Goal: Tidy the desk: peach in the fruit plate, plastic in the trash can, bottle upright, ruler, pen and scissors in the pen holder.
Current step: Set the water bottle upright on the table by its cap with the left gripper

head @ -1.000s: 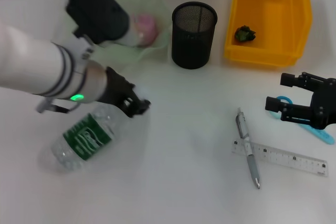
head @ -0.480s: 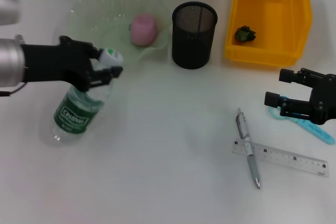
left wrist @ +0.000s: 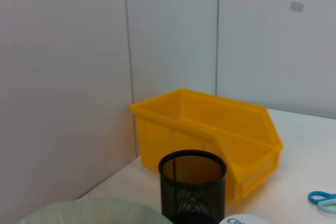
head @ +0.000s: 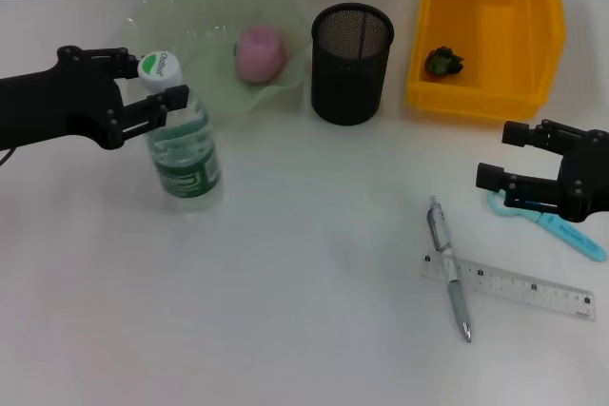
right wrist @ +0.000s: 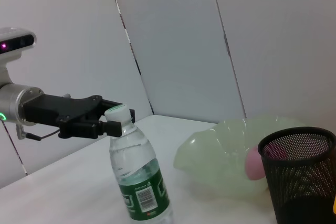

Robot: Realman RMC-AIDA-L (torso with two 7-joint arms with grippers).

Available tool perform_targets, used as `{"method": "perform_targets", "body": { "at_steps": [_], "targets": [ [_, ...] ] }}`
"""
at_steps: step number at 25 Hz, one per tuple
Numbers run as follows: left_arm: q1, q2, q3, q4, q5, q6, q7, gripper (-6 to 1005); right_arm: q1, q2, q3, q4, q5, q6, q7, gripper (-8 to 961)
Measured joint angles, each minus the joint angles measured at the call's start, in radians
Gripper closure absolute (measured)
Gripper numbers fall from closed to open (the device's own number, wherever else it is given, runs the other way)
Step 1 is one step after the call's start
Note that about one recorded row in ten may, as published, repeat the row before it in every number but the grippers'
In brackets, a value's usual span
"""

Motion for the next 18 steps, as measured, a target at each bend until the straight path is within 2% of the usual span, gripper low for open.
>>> {"method": "perform_targets", "body": {
  "at_steps": [2,11,18],
  "targets": [
    [-0.006,-0.001,-0.023,-0.034,-0.004,-0.004,0.023,501,0.001,0.0,-0.001,0.0,0.0,0.0,0.0,123],
    [-0.019,-0.001,-0.061,-0.054,-0.011,-0.008,0.047,478,0.001,0.0,-0.008,0.0,0.0,0.0,0.0,123],
    [-0.058,-0.001,-0.14,-0.146,-0.012,-0.028,0.101,460,0.0,0.002,-0.007,0.0,0.0,0.0,0.0,124]
  ]
}}
